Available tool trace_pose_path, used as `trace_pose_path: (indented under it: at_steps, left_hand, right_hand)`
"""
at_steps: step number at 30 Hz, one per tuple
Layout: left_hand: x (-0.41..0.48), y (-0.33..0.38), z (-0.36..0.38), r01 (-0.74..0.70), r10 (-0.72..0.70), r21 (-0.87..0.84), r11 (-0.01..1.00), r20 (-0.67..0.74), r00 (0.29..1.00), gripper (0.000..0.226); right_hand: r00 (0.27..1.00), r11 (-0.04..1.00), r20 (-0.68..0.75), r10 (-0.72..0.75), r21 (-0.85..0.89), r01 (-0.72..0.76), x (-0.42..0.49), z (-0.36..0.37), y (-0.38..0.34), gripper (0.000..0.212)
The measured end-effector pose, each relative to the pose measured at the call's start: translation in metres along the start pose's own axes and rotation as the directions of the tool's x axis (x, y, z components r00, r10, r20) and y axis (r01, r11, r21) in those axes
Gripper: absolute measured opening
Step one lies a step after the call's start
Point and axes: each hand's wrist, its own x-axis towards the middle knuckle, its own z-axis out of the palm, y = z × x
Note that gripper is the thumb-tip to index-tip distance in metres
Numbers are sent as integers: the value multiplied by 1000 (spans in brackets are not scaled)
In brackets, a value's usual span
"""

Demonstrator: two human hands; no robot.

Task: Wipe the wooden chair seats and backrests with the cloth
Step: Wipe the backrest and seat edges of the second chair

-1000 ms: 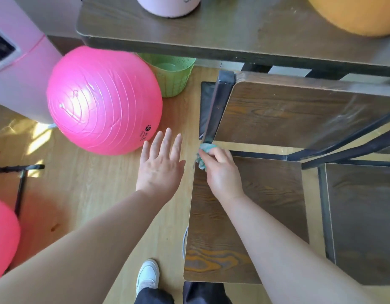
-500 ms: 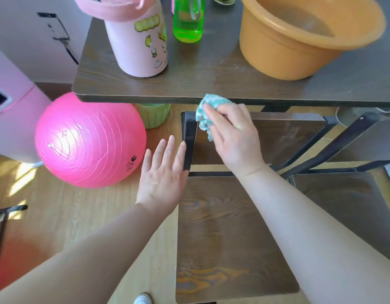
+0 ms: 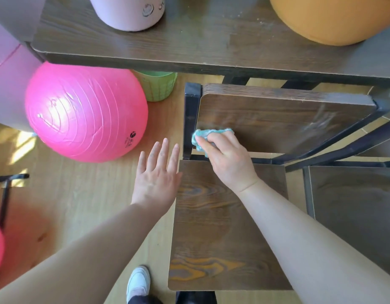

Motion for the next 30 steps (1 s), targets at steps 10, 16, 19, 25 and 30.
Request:
trace_pose_path:
  at_steps: [10,16,19,25,30]
  left_hand:
    - [2,13,12,6,-6,15,1000,36,999,66]
    - [-6,18,-7,-55,55,30,998,19,998,64]
    - [-10,20,-22,-71,71,27,997,4,997,62]
    - [-14,27,-37,-55,55,-11,998,-7,998,61]
    - [-13,32,-35,-63,63,-27,998,-14,998,63]
  right_hand:
    - [960,991,247,128,-8,-130,-41,28,-2,48]
    - [916,957,281,286,-30,-289,-44,-19,-7,54]
    - [954,966,151,258,-16,-259,-28,-61,-12,48]
    - [935,968,-258,243,-2,-252,34,-138,10,30]
    - [974,987,-169,149,-38,-157,50,-134,20,30]
